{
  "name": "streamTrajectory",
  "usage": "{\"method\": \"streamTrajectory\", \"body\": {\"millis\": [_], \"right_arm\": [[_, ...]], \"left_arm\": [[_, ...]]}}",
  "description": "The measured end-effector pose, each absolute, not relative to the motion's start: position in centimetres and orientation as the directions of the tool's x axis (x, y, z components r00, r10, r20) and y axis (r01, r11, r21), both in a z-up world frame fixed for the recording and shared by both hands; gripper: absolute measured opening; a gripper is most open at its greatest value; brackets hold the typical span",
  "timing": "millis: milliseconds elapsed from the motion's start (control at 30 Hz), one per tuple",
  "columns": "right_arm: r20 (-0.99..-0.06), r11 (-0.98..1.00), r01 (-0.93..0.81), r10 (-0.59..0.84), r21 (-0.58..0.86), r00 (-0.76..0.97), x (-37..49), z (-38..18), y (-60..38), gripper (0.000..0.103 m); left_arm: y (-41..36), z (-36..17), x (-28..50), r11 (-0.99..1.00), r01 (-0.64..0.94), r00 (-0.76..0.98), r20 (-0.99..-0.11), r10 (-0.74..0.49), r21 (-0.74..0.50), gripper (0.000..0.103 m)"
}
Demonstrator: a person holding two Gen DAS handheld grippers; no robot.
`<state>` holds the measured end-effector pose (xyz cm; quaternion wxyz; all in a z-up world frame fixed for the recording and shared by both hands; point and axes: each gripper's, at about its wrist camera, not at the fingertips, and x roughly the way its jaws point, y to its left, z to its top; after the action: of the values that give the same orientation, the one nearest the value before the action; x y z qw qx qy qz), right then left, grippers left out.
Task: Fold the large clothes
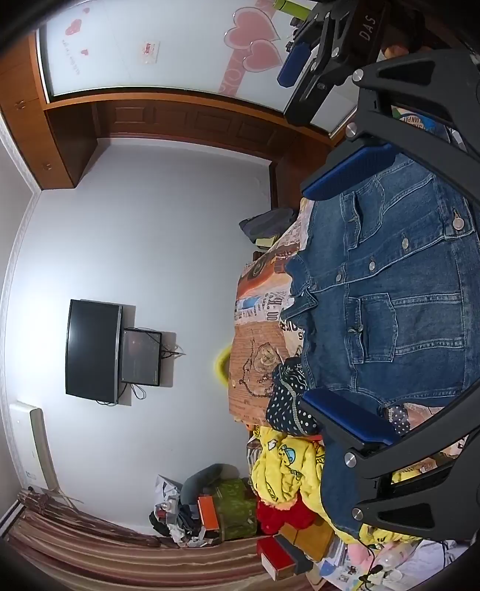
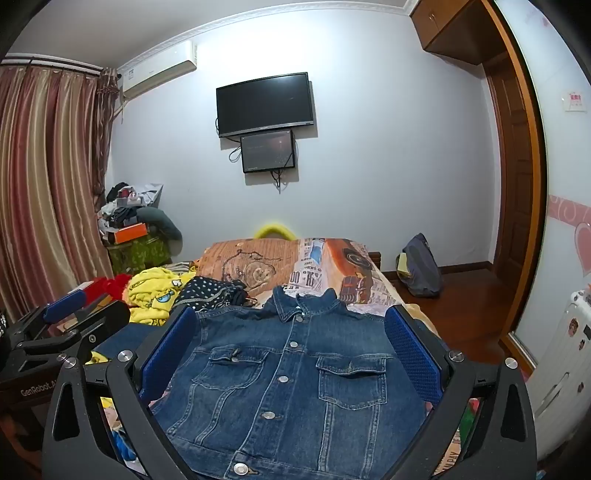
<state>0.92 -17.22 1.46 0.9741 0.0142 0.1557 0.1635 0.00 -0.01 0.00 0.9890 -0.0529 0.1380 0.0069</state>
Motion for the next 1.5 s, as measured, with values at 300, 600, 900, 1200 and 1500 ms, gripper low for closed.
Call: {"method": "streamTrajectory", "body": {"millis": [300,600,900,1200,1500], "right_arm": [[-0.306,0.946,-0.315,0.324,0.080,0.895,0.9,1.6,-17.2,0.101],[-0.313,0.946,-0.314,0.323,0.083,0.893,0.8,1.4,-17.2,0.101],[-0.331,0.946,-0.313,0.322,0.082,0.887,1.7,1.3,-16.8,0.101],[-0.381,0.941,-0.331,0.331,0.069,0.863,4.8,0.3,-15.3,0.101],[-0.488,0.928,-0.370,0.344,0.046,0.802,10.9,-2.4,-12.1,0.101]], "left_arm": [[0.1,0.0,-0.1,0.994,-0.032,0.961,-0.277,0.000,-0.108,0.103],[0.1,0.0,0.0,0.994,-0.030,0.960,-0.282,-0.002,-0.108,0.103],[0.3,-1.1,0.2,0.993,-0.030,0.956,-0.293,-0.005,-0.114,0.103],[3.8,-2.1,3.2,0.986,-0.057,0.938,-0.346,-0.001,-0.155,0.103],[11.1,-4.8,8.0,0.957,-0.255,0.870,-0.466,0.165,-0.137,0.103]]}}
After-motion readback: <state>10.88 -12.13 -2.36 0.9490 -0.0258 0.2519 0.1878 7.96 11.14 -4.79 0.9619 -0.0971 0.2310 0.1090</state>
